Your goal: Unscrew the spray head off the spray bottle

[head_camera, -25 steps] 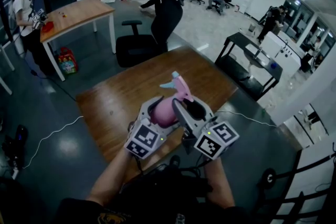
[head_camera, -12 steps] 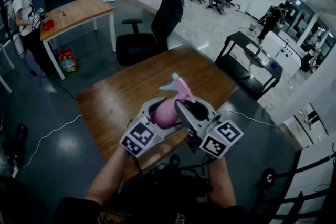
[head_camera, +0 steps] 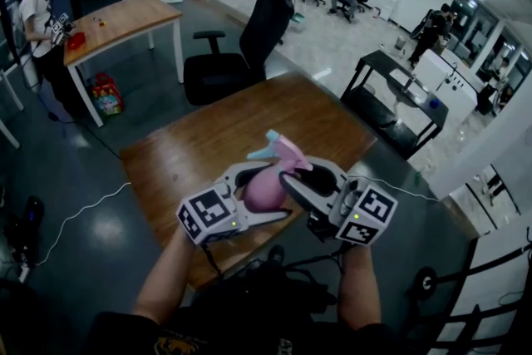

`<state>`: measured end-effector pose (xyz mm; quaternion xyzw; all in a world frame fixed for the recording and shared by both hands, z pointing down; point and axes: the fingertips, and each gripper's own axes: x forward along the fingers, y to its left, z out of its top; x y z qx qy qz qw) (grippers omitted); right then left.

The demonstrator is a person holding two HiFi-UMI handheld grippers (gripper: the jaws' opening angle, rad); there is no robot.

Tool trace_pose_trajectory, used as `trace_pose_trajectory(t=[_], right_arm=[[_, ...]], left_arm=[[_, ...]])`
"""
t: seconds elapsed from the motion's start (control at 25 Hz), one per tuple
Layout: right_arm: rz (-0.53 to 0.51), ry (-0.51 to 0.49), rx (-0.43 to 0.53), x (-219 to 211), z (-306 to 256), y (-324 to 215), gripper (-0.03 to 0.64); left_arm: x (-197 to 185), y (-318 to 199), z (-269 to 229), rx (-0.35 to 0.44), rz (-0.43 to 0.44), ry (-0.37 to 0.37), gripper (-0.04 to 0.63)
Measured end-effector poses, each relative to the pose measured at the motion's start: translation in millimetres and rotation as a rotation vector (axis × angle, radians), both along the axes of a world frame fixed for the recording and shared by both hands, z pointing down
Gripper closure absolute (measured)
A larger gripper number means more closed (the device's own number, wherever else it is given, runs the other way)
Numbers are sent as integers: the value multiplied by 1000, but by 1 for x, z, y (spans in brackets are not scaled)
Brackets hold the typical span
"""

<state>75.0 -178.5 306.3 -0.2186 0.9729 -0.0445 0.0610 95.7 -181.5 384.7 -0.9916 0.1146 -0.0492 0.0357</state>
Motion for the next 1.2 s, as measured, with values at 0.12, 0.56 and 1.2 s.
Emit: trace_pose_trajectory(t=[0.12,0.56,1.2], right_arm=[[-52,2,9,-3,-2,3,482],[-86,-6,15,-5,0,5,477],[241,-46,-107,3,20,-29,447]], left_arm=[[-2,6,-3,-21,55,13,164],[-4,10,-2,-46,100,41,164],[-16,-41,16,44,-321,-32,164]])
